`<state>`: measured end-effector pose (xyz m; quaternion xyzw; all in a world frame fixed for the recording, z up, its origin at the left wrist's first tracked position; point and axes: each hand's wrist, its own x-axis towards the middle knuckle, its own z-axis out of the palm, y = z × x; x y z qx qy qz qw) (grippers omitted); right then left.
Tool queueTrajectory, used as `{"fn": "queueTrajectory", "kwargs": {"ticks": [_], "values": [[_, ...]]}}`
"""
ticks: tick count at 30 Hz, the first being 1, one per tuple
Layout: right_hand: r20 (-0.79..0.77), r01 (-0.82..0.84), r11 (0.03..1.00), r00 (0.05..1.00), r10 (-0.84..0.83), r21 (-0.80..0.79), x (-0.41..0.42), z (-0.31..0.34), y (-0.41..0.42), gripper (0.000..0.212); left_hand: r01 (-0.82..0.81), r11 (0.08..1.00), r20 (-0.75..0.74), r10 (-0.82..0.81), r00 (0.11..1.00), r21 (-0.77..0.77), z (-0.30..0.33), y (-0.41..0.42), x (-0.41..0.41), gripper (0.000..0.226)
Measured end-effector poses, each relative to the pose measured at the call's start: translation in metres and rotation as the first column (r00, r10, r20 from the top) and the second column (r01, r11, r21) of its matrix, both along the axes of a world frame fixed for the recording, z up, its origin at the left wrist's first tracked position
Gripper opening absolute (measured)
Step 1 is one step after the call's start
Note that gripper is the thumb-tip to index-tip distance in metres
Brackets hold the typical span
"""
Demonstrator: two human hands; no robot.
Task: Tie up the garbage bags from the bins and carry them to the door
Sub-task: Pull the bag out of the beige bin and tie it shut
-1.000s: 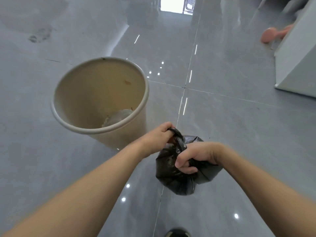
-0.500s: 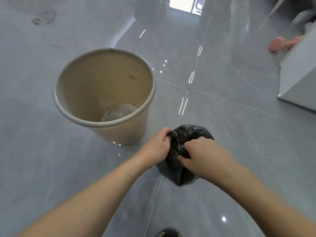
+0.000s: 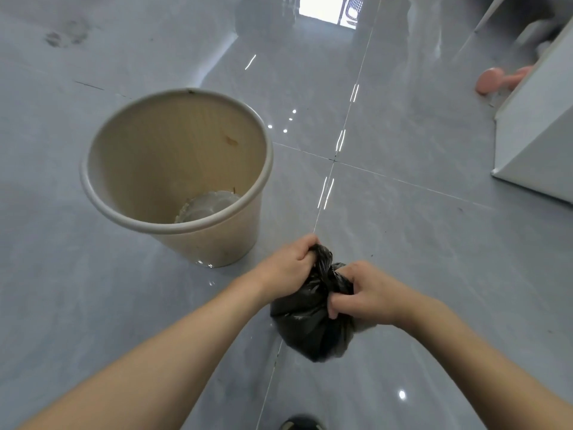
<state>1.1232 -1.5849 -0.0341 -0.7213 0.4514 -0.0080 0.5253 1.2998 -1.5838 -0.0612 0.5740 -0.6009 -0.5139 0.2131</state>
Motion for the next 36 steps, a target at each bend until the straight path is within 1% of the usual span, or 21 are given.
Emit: {"fn": "queueTrajectory", "kwargs": {"ticks": [2,3,6,8,10,12,13,14,15,17,18,20,22,24,26,27,29,30,31,33,36], "values": [[0.045,0.06,0.998,0.997,-0.06,-0.002,-0.005,-0.004,0.001,0.016,-0.001,0.999,0.125,0.007,0.992,-0.049,-0.002,0.0,0.001,0.019],[0.059,0.093,0.994,0.994,-0.09,-0.048,-0.007,-0.006,0.001,0.02,0.004,0.998,0.189,0.009,0.982,-0.067,-0.003,0.001,0.002,0.017],[0.069,0.119,0.935,0.992,-0.102,-0.335,-0.011,-0.007,0.003,0.027,0.085,0.994,0.414,-0.048,0.909,-0.07,-0.001,0.004,0.005,0.012],[0.035,0.082,0.806,0.997,-0.076,-0.586,-0.01,-0.007,0.009,0.019,0.07,0.995,0.436,-0.032,0.899,-0.072,0.001,0.006,0.01,0.013],[-0.029,0.052,0.601,0.992,-0.125,-0.797,-0.006,-0.009,0.021,0.007,0.039,0.997,0.43,-0.008,0.903,-0.064,0.004,0.007,0.013,0.013],[-0.073,0.017,0.422,0.978,-0.195,-0.906,-0.002,-0.012,0.03,0.004,0.031,0.999,0.437,-0.011,0.899,-0.04,0.006,0.008,0.013,0.012],[-0.083,0.005,0.382,0.974,-0.213,-0.924,-0.001,-0.014,0.031,0.003,0.033,0.999,0.442,-0.016,0.897,-0.031,0.008,0.008,0.013,0.014],[-0.093,-0.003,0.385,0.972,-0.217,-0.923,-0.001,-0.016,0.031,0.006,0.029,0.999,0.447,-0.015,0.894,-0.025,0.008,0.008,0.013,0.016],[-0.102,-0.001,0.428,0.972,-0.213,-0.904,-0.002,-0.019,0.03,0.013,0.023,0.999,0.449,-0.011,0.893,-0.022,0.008,0.008,0.014,0.016],[-0.114,0.021,0.559,0.972,-0.205,-0.829,-0.004,-0.024,0.025,0.03,0.017,1.0,0.437,-0.01,0.899,-0.012,0.008,0.006,0.017,0.02],[-0.13,0.018,0.603,0.971,-0.201,-0.798,-0.005,-0.026,0.024,0.033,0.013,1.0,0.421,-0.007,0.907,-0.012,0.008,0.005,0.019,0.023],[-0.169,-0.027,0.666,0.974,-0.151,-0.746,-0.007,-0.03,0.022,0.029,0.015,0.998,0.363,0.008,0.932,-0.062,0.005,0.005,0.02,0.025],[-0.137,-0.056,0.72,0.989,-0.054,-0.691,-0.01,-0.034,0.018,0.023,-0.004,0.987,0.273,0.047,0.961,-0.159,0.001,0.003,0.018,0.02],[-0.054,-0.039,0.737,0.999,0.004,-0.675,-0.012,-0.038,0.015,0.018,-0.081,0.987,0.088,0.094,0.992,-0.141,-0.004,0.0,0.013,0.019],[0.0,0.028,0.675,0.999,-0.041,-0.737,-0.012,-0.041,0.014,0.011,-0.162,0.985,-0.064,0.159,0.985,-0.052,-0.008,-0.002,0.005,0.021],[0.008,0.061,0.599,0.996,-0.092,-0.798,-0.011,-0.043,0.013,0.01,-0.198,0.98,-0.097,0.195,0.976,-0.022,-0.011,-0.003,0.001,0.022],[0.02,0.094,0.399,0.983,-0.184,-0.912,-0.011,-0.045,0.014,0.008,-0.248,0.969,-0.12,0.248,0.961,0.012,-0.015,-0.006,-0.005,0.023],[0.037,0.106,0.332,0.977,-0.208,-0.937,-0.01,-0.046,0.015,0.009,-0.26,0.965,-0.126,0.26,0.957,0.024,-0.016,-0.007,-0.007,0.023],[0.054,0.119,0.303,0.976,-0.213,-0.945,-0.009,-0.046,0.017,0.012,-0.26,0.965,-0.133,0.262,0.956,0.035,-0.016,-0.008,-0.01,0.022],[0.068,0.13,0.298,0.975,-0.21,-0.946,-0.009,-0.046,0.019,0.017,-0.23,0.972,-0.123,0.234,0.964,0.052,-0.013,-0.01,-0.014,0.021],[0.054,0.119,0.293,0.974,-0.221,-0.949,-0.011,-0.043,0.021,0.025,-0.173,0.982,-0.012,0.174,0.985,0.075,-0.009,-0.014,-0.018,0.017]]}}
